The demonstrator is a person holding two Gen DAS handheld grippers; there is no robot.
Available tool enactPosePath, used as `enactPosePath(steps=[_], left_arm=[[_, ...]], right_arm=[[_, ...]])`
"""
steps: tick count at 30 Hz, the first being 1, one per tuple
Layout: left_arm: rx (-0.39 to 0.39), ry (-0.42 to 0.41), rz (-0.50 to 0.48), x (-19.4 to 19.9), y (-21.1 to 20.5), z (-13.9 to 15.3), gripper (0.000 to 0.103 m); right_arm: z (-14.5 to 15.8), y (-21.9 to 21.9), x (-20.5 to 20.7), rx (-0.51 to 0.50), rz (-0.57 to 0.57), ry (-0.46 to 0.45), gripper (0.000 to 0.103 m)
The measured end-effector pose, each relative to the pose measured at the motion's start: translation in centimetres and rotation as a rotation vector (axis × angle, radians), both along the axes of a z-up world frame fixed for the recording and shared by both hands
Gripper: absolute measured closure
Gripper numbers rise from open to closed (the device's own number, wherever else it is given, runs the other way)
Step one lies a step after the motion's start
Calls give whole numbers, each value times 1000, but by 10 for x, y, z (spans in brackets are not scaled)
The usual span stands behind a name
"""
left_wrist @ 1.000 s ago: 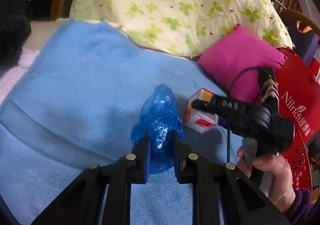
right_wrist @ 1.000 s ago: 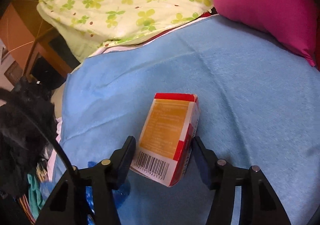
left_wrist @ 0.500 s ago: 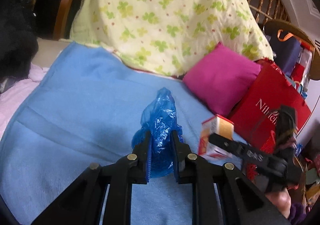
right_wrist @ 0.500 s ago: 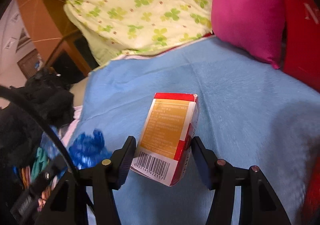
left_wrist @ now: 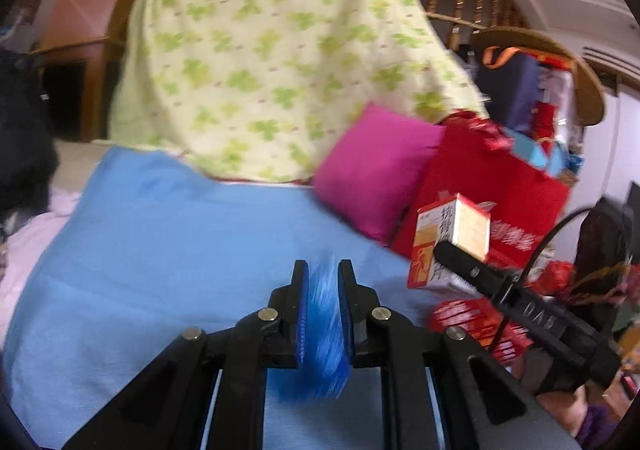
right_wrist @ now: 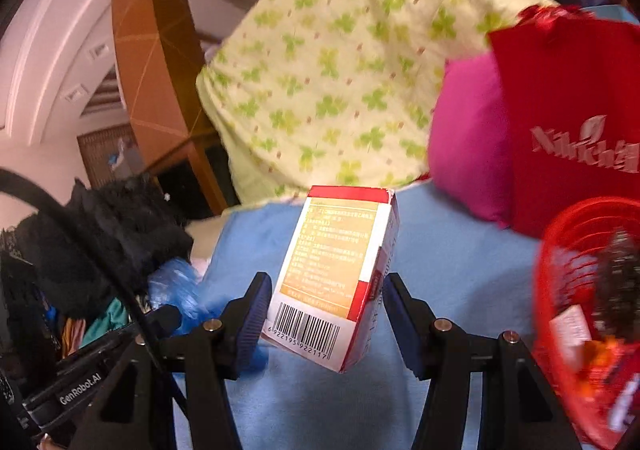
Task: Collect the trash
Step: 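Carry the blue bag and medicine box over the red basket and open both tools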
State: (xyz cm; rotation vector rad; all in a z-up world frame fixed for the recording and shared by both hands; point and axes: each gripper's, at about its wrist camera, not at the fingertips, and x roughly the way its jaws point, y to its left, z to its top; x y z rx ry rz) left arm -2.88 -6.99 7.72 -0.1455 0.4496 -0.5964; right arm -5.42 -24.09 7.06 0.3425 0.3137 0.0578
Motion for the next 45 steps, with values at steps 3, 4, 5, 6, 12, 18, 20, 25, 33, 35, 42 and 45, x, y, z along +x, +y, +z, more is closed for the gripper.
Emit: enactPosePath(steps=[3, 4, 5, 6, 12, 18, 20, 25, 33, 35, 42, 45], left_arm=[[-10, -27, -70, -11, -26, 16, 88], [23, -52, -87, -16, -39, 20, 88], [65, -79, -96, -20, -52, 22, 88], [103, -105, -99, -22, -63, 21, 88], [181, 87, -69, -8, -77, -50, 88], [135, 323, -98, -22, -65, -104, 74], [137, 315, -74, -24, -65, -103, 24], [95, 352, -25, -36, -57, -104, 18], [181, 432, 36, -17, -71, -148, 16], [154, 415, 26, -13, -71, -145, 27], [196, 365, -59, -7, -96, -135, 46], [183, 309, -97, -17, -108, -112, 46]], right_arm=[[6, -21, -27, 14, -50, -44, 42], [7, -31, -38, 27, -76, -61, 42], [8, -41, -48, 44, -97, -74, 42], [7, -54, -59, 69, -128, -85, 42], [2, -109, -83, 168, -275, -101, 42], [-1, -119, -87, 261, -245, -119, 42], [2, -123, -94, 250, -250, -125, 42], [11, -137, -115, 247, -302, -172, 42], [4, -136, -128, 211, -333, -162, 42], [5, -134, -133, 190, -337, -165, 42], [6, -143, -150, 156, -375, -149, 42], [5, -158, -160, 181, -413, -145, 42]])
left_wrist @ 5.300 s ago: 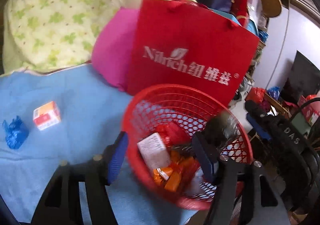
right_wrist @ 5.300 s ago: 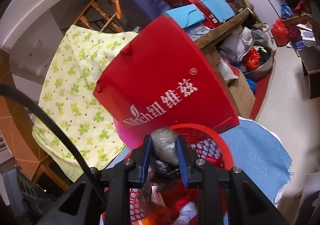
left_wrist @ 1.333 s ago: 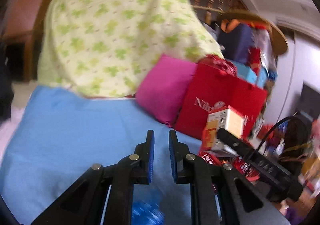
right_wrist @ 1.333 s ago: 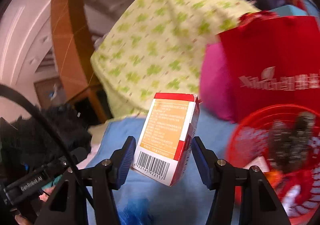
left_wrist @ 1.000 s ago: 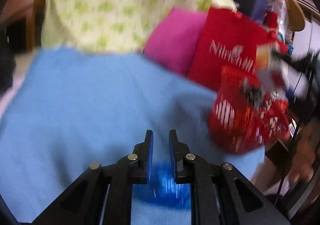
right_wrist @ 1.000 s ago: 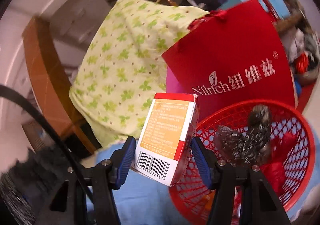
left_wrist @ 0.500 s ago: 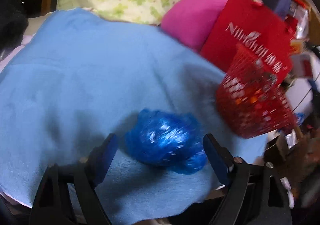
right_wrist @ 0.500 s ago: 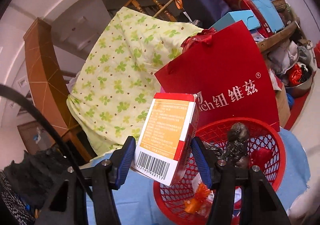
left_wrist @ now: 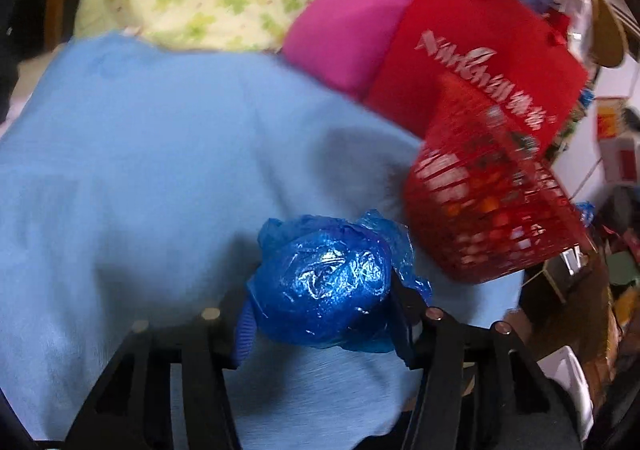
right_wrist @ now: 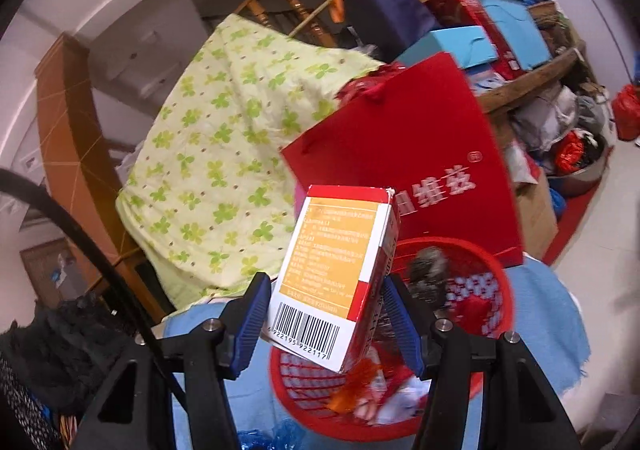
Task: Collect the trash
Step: 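Carry the blue bag and medicine box over the red basket and open both tools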
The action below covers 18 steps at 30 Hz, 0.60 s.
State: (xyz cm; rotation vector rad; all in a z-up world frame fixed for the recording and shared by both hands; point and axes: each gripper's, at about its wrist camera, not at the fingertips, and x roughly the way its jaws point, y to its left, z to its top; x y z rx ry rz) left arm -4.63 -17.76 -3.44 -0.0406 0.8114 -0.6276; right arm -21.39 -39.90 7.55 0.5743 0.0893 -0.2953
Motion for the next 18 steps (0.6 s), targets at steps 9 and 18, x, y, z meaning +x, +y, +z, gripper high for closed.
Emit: enactPosePath(steps=[9, 18], left_arm=[[-75, -307, -140, -36, -44, 121, 45], [14, -245, -244, -15, -123, 123, 36]], right_arm=[[-17, -36, -12, 105, -13, 35, 40], [-34, -65, -8, 245, 0, 57, 39]])
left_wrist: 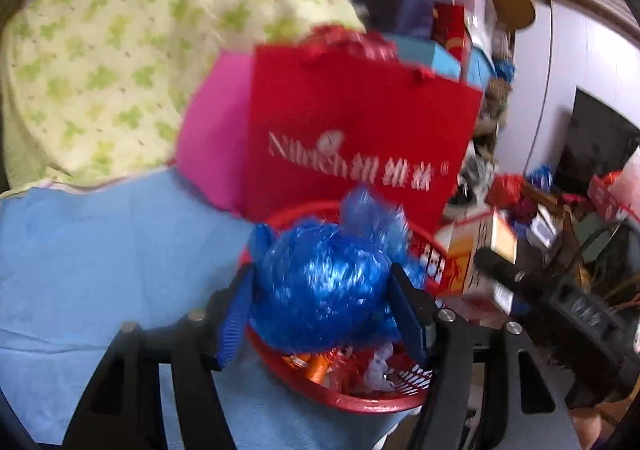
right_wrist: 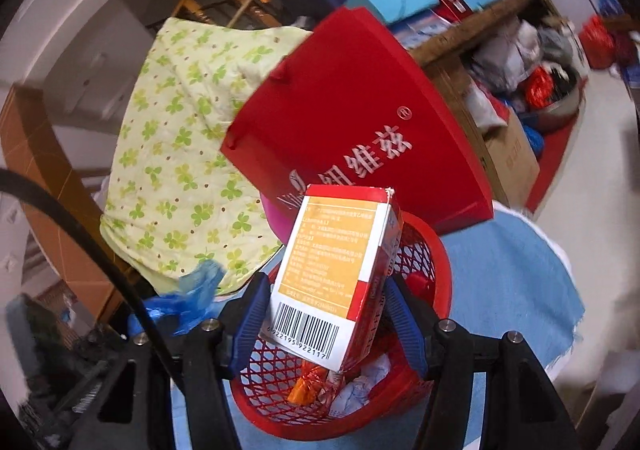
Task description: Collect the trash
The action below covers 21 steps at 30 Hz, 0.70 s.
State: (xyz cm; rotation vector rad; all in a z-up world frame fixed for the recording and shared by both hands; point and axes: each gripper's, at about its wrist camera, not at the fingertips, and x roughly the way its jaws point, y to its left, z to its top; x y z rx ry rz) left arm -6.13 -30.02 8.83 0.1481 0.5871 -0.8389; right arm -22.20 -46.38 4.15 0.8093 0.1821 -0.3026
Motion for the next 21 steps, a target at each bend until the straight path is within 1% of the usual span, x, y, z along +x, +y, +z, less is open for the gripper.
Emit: enactPosePath(steps=[1, 2, 3, 4, 5, 6, 9, 11, 13, 16, 17, 18, 20, 21], left_arm=[[32, 5, 15, 2, -2, -4, 36], [47, 9, 26, 2, -1, -6, 36], [46, 11, 28, 4, -1, -8, 35], [37, 13, 33, 4, 7, -8, 33], [30, 8, 46, 4, 16, -7, 28], [27, -2, 62, 4, 24, -6, 26], [44, -53, 121, 5, 57, -6, 24], [90, -88, 170, 4, 80, -8, 23], [138, -110, 232, 2, 105, -11, 23], [185, -103, 322, -4, 135, -12, 22], [204, -96, 361, -7, 143, -12, 19], [215, -92, 387, -8, 146, -12, 18], [226, -86, 423, -14, 154, -9, 17], [229, -80, 427, -17, 156, -9, 17]], right_arm=[[-2, -3, 1, 23, 0, -5, 38], [-3, -5, 3, 36, 3, -9, 37], [-3, -6, 7, 39, 10, -3, 37], [-3, -5, 11, 40, 16, 11, 36], [-3, -4, 16, 44, 26, 24, 31], [-3, -2, 20, 49, 43, 30, 28], [-2, 8, 31, 36, 113, 19, 27], [1, 18, 35, -1, 131, 21, 27], [4, 28, 32, -26, 138, -5, 27], [12, 47, 23, -81, 143, -69, 27], [15, 56, 19, -111, 145, -85, 27], [21, 69, 16, -163, 147, -95, 27], [31, 89, 14, -240, 136, -77, 27], [35, 96, 13, -255, 141, -71, 27]])
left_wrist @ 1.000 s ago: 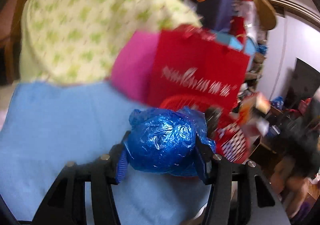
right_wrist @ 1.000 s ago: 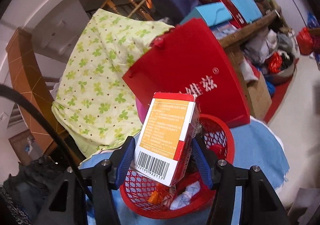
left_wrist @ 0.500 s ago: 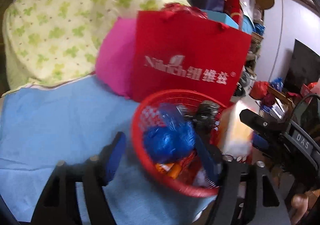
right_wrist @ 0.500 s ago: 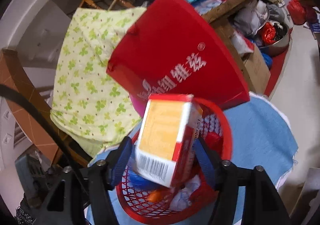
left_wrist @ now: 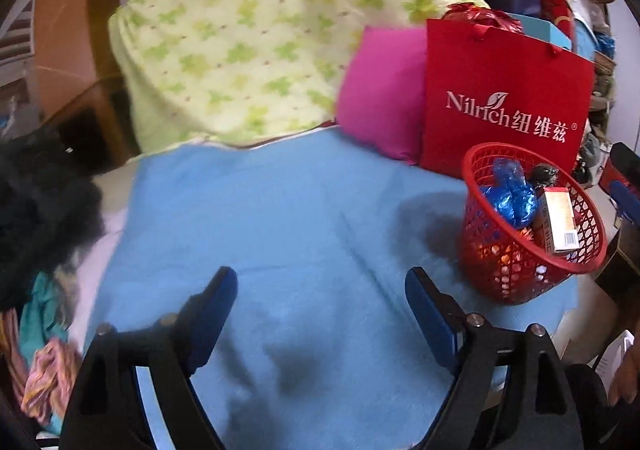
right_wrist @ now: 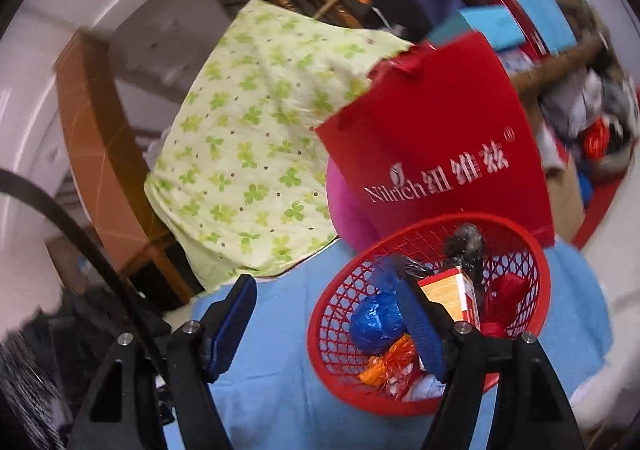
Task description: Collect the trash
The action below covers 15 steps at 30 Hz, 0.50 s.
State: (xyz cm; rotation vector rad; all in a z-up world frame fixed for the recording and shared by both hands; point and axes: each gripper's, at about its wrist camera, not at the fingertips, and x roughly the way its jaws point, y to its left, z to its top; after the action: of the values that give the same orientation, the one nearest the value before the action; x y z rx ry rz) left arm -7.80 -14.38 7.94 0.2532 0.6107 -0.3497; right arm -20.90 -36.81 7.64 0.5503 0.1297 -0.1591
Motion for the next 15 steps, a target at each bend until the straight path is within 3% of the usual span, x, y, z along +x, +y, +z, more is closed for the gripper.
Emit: enactPosePath(steps=[7, 15], left_arm=[[22, 21, 67, -22, 12, 10, 17], [59, -33, 103, -53, 7, 31, 16]], right_arm=[[20, 30, -13, -23, -10, 100, 27], [33, 49, -39, -93, -27, 141, 27]])
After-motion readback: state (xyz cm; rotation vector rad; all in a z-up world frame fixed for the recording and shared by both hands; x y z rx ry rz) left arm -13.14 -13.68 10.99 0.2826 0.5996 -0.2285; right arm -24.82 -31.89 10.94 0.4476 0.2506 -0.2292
